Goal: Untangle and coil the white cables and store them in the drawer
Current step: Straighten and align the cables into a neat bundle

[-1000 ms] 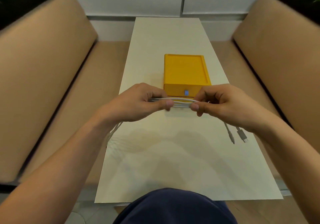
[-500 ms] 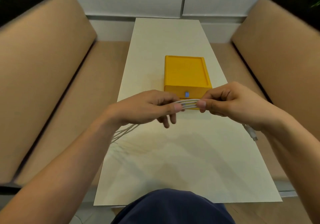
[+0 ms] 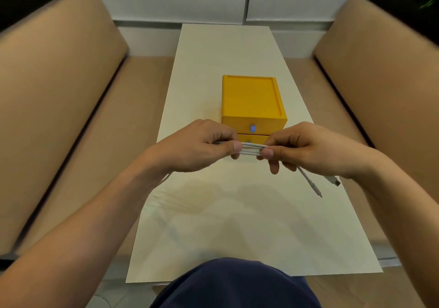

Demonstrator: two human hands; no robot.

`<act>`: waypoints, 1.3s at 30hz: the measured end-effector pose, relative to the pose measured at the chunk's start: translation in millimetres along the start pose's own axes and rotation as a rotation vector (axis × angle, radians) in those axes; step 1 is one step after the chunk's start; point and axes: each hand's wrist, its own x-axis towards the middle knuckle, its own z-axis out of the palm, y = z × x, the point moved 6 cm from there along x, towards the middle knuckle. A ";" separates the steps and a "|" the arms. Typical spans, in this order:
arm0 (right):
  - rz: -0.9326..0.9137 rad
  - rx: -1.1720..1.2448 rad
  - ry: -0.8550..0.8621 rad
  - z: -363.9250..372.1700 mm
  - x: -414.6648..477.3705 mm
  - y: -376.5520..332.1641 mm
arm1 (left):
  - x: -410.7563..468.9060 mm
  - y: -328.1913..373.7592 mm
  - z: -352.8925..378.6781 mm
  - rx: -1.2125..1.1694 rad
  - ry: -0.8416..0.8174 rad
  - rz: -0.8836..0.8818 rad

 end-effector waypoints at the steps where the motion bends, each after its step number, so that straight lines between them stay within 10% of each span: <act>1: 0.010 -0.025 0.004 0.6 1.2 -0.1 | 0.1 -0.5 -1.9 0.013 0.017 -0.005; 15: -0.040 0.306 -0.010 -8.5 1.6 2.6 | -3.3 -1.3 -11.4 -0.032 0.095 0.045; 39: -0.051 0.051 0.138 -19.7 3.0 -5.6 | -1.3 -6.7 -17.1 -0.017 0.106 0.038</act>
